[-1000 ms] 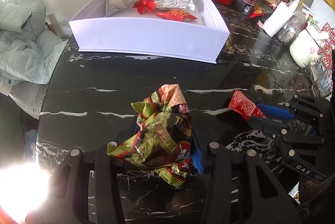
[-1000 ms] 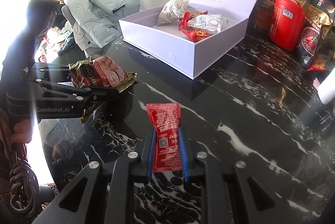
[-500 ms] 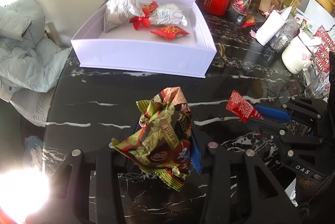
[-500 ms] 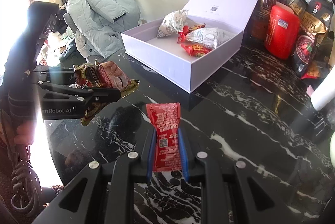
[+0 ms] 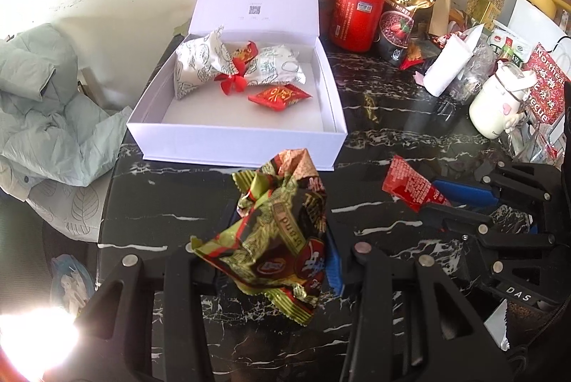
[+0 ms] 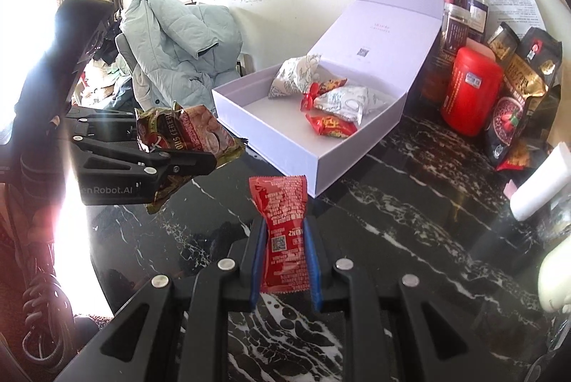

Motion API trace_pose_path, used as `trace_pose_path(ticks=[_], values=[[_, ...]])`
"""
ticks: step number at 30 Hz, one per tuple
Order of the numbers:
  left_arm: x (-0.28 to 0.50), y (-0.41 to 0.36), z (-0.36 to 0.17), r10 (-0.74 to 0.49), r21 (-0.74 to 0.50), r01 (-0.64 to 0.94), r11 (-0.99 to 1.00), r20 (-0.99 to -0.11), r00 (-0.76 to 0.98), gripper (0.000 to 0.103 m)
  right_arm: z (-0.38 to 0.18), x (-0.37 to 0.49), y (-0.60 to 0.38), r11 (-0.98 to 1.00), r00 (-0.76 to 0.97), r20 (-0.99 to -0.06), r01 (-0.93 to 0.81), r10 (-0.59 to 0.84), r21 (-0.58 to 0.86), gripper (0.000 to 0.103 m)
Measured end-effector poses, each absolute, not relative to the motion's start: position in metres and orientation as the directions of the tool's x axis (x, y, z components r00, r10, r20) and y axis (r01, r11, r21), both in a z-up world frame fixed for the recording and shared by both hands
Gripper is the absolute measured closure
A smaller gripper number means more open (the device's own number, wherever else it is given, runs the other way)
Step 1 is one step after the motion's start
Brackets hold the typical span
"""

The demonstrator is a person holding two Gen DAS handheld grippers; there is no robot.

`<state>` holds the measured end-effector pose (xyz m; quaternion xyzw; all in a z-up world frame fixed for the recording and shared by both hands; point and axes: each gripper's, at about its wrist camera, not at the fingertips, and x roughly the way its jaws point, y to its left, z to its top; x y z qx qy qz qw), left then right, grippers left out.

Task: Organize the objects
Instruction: 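Lift and carry the wrapper and red packet toward the lavender box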

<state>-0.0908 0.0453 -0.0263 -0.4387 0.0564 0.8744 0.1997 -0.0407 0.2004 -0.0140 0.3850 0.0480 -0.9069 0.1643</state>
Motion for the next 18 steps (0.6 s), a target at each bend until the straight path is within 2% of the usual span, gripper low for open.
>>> trace_pose_path(ticks=[18], values=[[-0.123,0.057,0.02,0.317,-0.045,-0.42,-0.906,-0.729,-0.607,0.063,0.043,-0.066,0.202,-0.933,-0.724,-0.638,0.358,-0.261,-0.024,0.083]])
